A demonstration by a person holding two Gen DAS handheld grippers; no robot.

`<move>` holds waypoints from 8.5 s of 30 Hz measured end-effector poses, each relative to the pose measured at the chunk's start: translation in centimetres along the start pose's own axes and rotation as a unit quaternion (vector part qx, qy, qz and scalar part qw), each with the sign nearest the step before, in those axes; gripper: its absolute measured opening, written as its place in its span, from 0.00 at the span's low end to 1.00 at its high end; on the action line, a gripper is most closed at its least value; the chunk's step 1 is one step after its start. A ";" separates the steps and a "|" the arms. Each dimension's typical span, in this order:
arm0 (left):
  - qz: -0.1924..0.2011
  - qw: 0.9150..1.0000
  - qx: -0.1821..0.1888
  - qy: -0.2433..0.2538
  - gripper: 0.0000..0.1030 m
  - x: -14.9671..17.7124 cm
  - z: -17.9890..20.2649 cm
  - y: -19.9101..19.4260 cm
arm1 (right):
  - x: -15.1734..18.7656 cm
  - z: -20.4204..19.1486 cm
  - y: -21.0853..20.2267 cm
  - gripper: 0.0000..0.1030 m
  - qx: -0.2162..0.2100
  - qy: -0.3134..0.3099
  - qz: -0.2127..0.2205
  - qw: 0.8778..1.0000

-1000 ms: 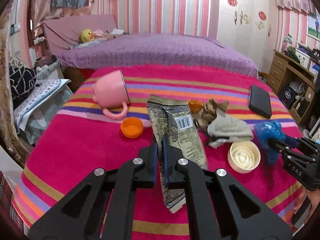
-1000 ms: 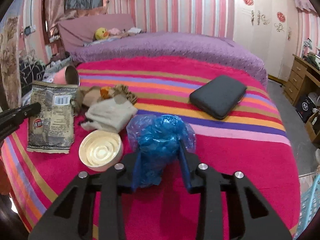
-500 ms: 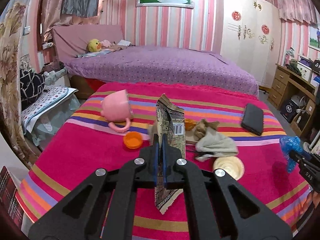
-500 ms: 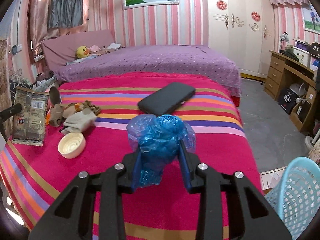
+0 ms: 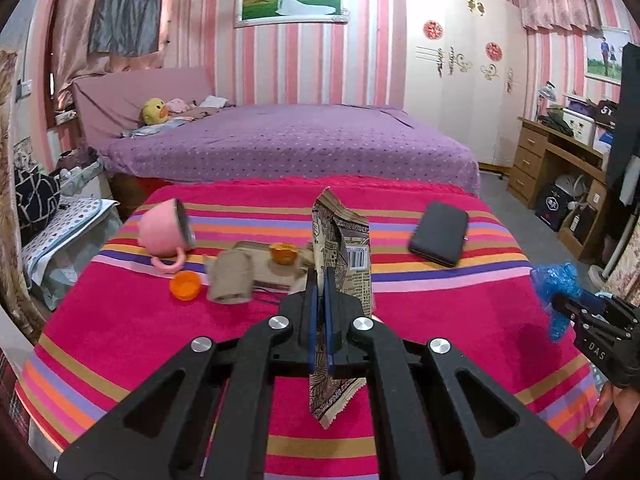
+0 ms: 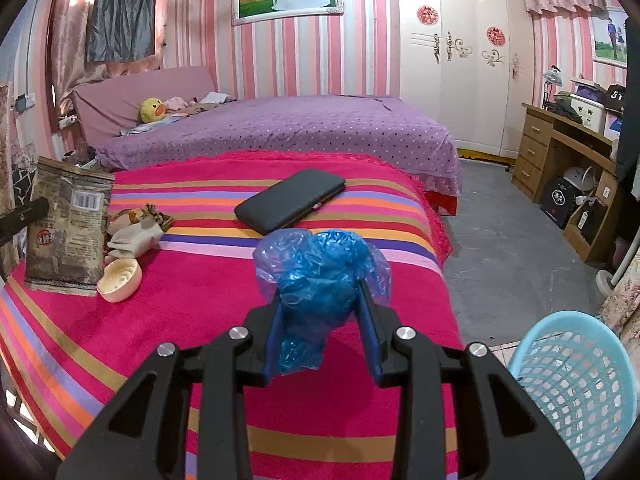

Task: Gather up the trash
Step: 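Carry the snack wrapper and blue bag over to the blue basket, then open the left tool over the basket while the right tool releases the blue bag, then move both open tools back over the bedspread toward the remaining trash, then grasp the cream round lid by its rim with the right tool, then grasp the beige cloth with the left tool, then carry the beige cloth and cream lid over to the blue basket, then open the left tool to drop the cloth while the right tool drops the lid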

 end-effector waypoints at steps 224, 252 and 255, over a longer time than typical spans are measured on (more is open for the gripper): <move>-0.070 0.986 0.146 0.046 0.22 3.6 18.0 2.4 | 1.8 14.7 -4.0 0.59 0.085 0.041 -0.004 0.996; -0.096 0.946 0.259 0.170 0.73 10.4 42.0 -0.6 | 8.6 31.0 -10.5 0.59 0.186 0.174 0.003 0.967; -0.079 0.952 0.241 0.171 0.85 9.7 40.6 -0.5 | 8.6 30.9 -10.4 0.59 0.185 0.173 0.002 0.967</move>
Point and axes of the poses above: each gripper's, at about its wrist camera, not at the fingertips, and y roughly the way its jaws point, z to its right, x to its underside, the point moved 4 cm from there along y, roughly the way its jaws point, and after that the axes turned 1 degree about z, right-handed, at the moved point
